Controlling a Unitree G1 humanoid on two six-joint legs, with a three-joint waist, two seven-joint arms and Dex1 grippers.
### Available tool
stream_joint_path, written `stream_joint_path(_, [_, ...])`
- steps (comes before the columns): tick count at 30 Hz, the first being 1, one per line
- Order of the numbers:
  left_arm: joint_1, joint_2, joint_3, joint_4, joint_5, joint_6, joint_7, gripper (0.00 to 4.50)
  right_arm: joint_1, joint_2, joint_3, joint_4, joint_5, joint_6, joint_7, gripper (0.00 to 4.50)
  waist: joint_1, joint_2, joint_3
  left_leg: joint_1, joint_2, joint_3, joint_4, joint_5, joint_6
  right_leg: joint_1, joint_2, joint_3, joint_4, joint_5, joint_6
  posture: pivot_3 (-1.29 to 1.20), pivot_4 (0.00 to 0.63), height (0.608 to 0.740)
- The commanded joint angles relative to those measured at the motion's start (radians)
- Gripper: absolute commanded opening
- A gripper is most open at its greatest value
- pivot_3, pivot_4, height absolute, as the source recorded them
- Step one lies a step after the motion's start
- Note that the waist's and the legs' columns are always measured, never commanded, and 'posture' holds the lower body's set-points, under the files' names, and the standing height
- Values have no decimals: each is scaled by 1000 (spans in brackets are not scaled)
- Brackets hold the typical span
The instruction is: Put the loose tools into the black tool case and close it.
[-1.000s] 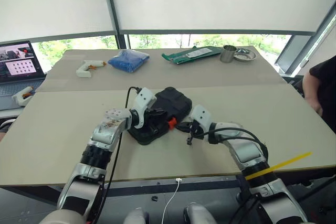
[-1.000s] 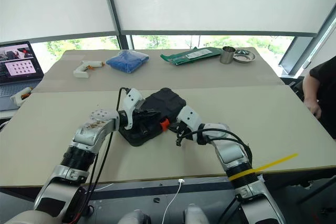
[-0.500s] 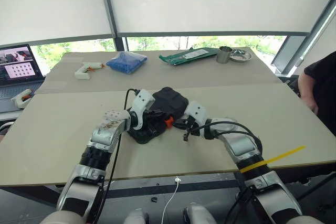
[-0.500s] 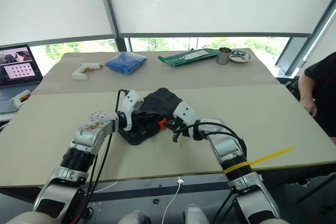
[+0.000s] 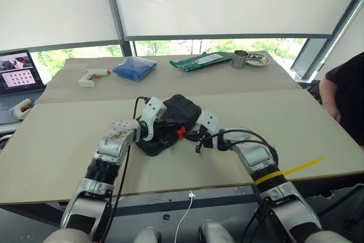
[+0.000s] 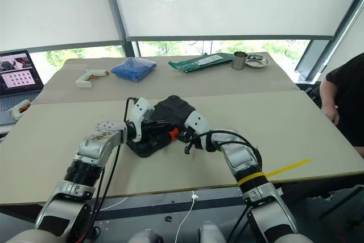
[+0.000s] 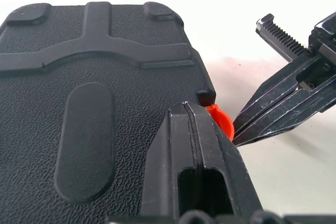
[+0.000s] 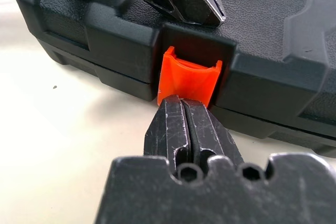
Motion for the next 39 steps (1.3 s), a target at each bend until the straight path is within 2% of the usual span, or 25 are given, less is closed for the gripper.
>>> stream_joint_path(1, [63, -17, -69, 97, 24, 80, -12, 0, -52, 36, -13, -1, 2, -30, -35, 32, -2, 0, 0, 0, 0, 0, 0, 0, 0, 0, 0, 0, 0, 0, 0, 0, 150, 740])
stream_joint_path(11, [60, -19, -60, 100, 24, 87, -10, 0, -126, 93, -36, 161, -4, -106, -67, 32, -19, -1, 1, 1, 0, -6, -2, 0, 0, -1, 1, -3, -2, 0, 0, 0, 150, 740])
stream_joint_path(24, [57, -25, -50, 111, 21, 89, -13, 0, -138, 169, -32, 272, -7, -181, -51, 32, -16, 0, 1, 0, 0, -8, -4, 0, 0, -2, 1, -2, -3, 0, 0, 0, 150, 740])
stream_joint_path(28, [64, -23, -14, 97, 0, 39, -22, 0, -111, 134, -32, 197, -5, -177, -23, 32, -15, 1, 2, -1, -1, -8, -4, 0, 0, -2, 0, -1, -3, 0, 0, 0, 150, 740])
stream_joint_path(31, [73, -35, 65, 58, -54, -49, -26, 0, -58, 69, -21, 96, 0, -166, 39, 32, -14, 1, 2, -3, -2, -8, -4, 0, 0, -2, 0, -1, -3, 0, 0, 0, 150, 740])
stream_joint_path(35, [105, 10, 115, -51, -104, -194, -114, 878, 42, -40, -37, -88, 37, -138, 121, 0, -13, 0, 5, -7, -3, -8, -5, 0, 0, -5, -1, -1, -3, 0, 0, 0, 150, 740])
stream_joint_path(39, [151, 132, 150, -171, -123, -266, -193, 2295, 162, -148, -120, -265, 113, -126, 153, 0, -12, -5, 8, -16, -8, -8, -11, 5, 7, -14, -2, 1, -4, 2, 3, 0, 150, 740])
